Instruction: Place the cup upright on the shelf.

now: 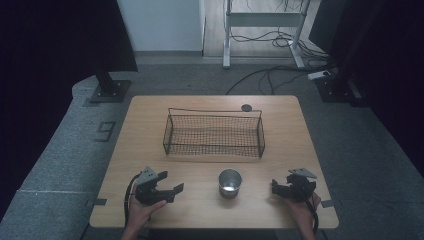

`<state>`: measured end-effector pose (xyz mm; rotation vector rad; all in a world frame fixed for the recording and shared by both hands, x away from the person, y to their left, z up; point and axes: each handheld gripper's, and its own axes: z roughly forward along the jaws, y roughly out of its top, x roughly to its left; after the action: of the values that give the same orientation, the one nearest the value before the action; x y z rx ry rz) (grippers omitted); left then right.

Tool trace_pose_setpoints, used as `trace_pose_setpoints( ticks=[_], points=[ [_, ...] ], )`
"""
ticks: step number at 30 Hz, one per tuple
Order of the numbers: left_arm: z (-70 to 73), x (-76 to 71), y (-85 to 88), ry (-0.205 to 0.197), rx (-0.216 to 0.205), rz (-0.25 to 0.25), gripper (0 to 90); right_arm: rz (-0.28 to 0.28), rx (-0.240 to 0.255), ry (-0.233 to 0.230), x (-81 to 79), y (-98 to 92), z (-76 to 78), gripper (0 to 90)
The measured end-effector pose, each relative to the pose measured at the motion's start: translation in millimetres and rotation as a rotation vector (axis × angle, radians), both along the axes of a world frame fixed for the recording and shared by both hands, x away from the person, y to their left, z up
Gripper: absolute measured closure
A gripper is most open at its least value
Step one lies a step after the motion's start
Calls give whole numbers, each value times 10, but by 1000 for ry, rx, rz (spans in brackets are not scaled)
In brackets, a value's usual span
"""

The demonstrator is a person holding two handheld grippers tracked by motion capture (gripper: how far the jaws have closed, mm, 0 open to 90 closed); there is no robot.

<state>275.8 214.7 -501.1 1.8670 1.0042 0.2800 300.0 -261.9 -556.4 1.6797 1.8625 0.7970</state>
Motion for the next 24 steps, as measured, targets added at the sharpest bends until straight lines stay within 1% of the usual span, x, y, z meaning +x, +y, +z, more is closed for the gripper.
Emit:
trace_pose_setpoints(
  ticks=[2, 5, 13, 18, 24],
  points=[
    [23, -22, 5, -6, -6, 3, 143, 2, -2, -2, -5, -2, -1, 0],
    [42, -36, -21, -1, -19, -8, 143, 3, -1, -5, -27, -4, -1, 4],
    [100, -68, -194, -13, -1, -67, 138, 5, 0, -3, -30, -5, 0, 4],
    [147, -69, -263, -19, -5, -83, 136, 5, 0, -3, -31, -5, 1, 4],
    [162, -53, -358, -18, 2, -105, 136, 4, -2, -4, -30, -3, 0, 3]
  ],
)
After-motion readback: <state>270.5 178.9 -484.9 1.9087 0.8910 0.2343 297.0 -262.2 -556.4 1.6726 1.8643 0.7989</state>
